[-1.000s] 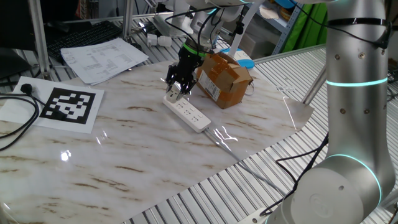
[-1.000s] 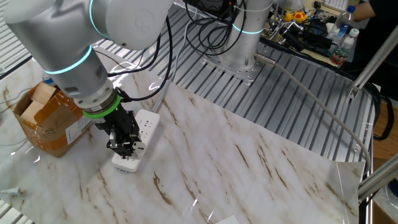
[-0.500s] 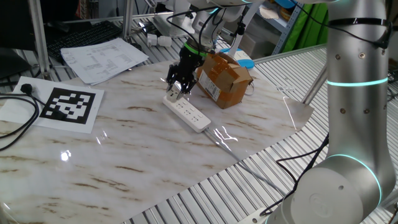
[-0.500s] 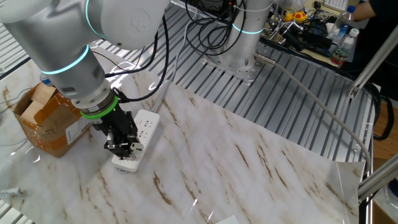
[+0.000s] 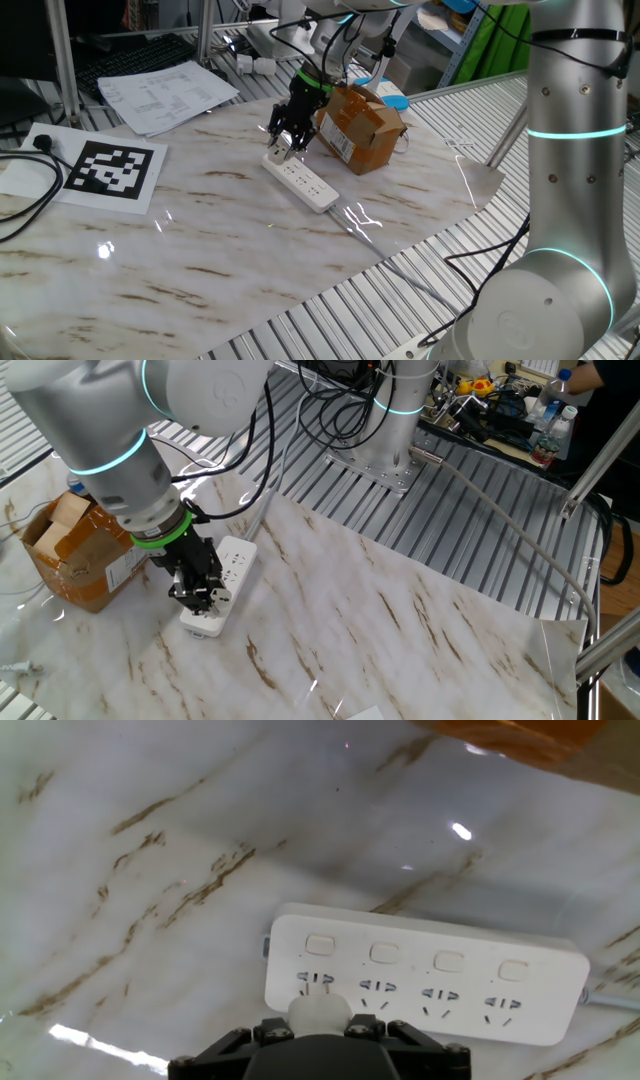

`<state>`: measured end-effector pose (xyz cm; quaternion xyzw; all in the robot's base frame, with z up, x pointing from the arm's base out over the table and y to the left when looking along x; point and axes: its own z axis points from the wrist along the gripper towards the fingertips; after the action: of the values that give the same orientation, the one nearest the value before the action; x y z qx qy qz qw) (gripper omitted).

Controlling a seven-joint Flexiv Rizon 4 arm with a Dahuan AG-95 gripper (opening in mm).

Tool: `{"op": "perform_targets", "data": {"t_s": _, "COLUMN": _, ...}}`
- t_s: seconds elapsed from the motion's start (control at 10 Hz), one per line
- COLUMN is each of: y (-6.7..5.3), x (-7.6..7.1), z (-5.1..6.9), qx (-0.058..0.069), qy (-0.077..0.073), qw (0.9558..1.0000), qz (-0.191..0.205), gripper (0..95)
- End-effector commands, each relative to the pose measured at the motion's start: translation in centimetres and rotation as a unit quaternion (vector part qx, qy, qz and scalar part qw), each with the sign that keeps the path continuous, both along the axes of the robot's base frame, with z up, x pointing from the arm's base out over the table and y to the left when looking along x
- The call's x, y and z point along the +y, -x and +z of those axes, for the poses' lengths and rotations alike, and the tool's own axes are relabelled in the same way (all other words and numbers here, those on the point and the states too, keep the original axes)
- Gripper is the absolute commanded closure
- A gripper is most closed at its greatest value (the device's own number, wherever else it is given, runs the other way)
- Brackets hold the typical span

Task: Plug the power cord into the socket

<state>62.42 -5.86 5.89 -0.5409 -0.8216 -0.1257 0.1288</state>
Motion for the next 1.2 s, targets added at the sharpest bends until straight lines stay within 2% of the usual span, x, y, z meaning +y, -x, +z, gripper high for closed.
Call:
{"op": "perform_targets", "data": {"t_s": 0.1, "y": 0.01, "x": -0.02, "z": -0.01, "qx": -0.002, "qy": 0.000, "qw": 1.0000, "qz": 0.000, "gripper": 95.0}}
{"op": "perform_targets", "data": {"t_s": 0.3, "y": -0.02, "x": -0.13, "z": -0.16, "qx": -0.003, "qy": -0.005, "qw": 1.0000, "qz": -0.003, "gripper": 95.0}}
{"op": "perform_targets", "data": {"t_s": 0.7, "y": -0.04, "x": -0.24, "z": -0.31, "qx": -0.006, "qy": -0.007, "qw": 0.9999, "qz": -0.012, "gripper": 95.0}}
{"op": "perform_targets", "data": {"t_s": 1.2, "y": -0.07, "x": -0.26, "z": -0.58, "qx": -0.017, "qy": -0.016, "qw": 0.9992, "qz": -0.033, "gripper": 95.0}}
